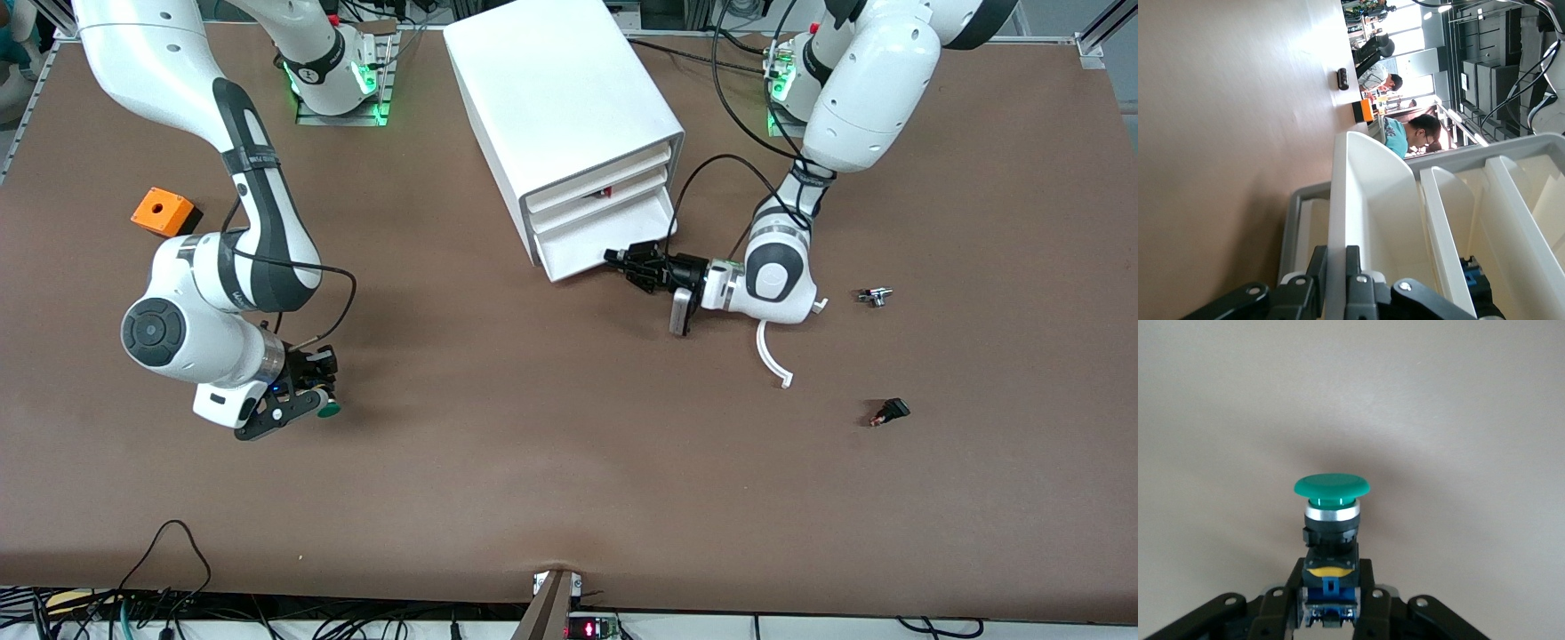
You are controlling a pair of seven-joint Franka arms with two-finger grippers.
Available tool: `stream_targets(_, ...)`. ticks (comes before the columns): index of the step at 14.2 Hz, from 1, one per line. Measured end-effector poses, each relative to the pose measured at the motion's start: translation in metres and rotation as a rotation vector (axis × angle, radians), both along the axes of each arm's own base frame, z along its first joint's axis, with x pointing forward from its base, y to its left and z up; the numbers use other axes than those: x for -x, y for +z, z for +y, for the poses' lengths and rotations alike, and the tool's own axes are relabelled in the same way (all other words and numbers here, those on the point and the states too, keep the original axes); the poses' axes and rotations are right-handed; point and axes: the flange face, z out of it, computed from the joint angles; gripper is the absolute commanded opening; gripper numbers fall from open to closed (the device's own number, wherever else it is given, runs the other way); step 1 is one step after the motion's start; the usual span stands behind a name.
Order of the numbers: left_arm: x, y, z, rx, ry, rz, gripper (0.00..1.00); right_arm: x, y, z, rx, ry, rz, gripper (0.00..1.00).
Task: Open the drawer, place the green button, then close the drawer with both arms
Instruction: 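Lift the button with the right gripper while the left gripper pulls the drawer open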
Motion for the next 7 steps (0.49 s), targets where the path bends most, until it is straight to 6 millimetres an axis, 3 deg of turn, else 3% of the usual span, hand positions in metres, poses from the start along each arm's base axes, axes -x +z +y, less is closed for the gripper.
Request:
stream_targets(1,-0.005,-0.001,0.002,-0.001,0.005,-0.002,0.10,-0.002,0.009,0.003,0.019,0.019,-0.003,0.18)
stream_targets(2,-0.009,-0.001,0.004,0.000,0.008,-0.003,0.29,-0.003,0.017,0.009,0.028,0.034,-0.007,0.18)
stream_targets(3,-0.011,-0.002,0.006,-0.002,0.008,-0.005,0.99,-0.003,0.024,0.016,0.030,0.048,-0.013,0.18)
stream_targets(7,-0.026,-0.003,0.019,-0.013,0.023,-0.037,1.00,0.001,0.045,0.067,0.022,0.138,-0.052,0.18)
